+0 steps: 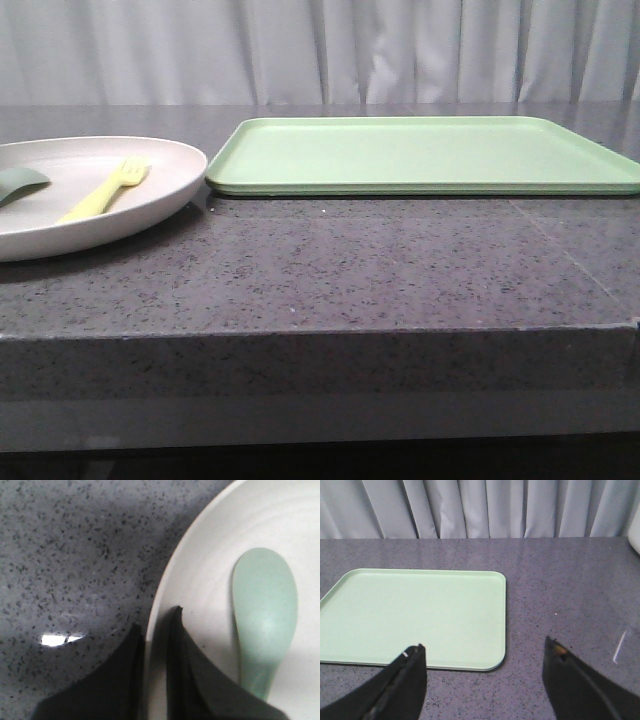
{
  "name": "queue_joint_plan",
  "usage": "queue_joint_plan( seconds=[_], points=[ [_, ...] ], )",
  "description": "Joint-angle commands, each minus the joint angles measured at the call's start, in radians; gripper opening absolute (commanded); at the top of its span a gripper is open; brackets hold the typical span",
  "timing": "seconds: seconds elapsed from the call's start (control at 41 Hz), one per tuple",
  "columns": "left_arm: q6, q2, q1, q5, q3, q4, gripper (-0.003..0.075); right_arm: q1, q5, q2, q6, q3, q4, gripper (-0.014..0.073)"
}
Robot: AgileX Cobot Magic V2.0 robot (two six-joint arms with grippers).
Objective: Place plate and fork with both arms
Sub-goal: 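Grasp the rim of the cream plate with the left gripper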
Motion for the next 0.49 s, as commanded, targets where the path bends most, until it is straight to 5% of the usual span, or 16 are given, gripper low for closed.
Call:
queue_joint_plan(
  seconds=[0.0,0.268,0.463],
  points=[
    [0.007,-0.038,0.010,-0.007,-0.022,-0.013,-0.0018,-0.007,-0.070,0.008,-0.008,-0.035,0.001,0.0520],
    [0.049,-0.072,0.095,0.005,-0.035,-0.108,-0.0018,-0.007,-0.070,0.008,-0.008,-0.035,0.001,0.0520],
    [0.226,-0.078,0.191,0.070,-0.077,-0.387,-0.0018,-0.007,-0.070,0.008,-0.008,-0.035,0.001,0.0520]
  ],
)
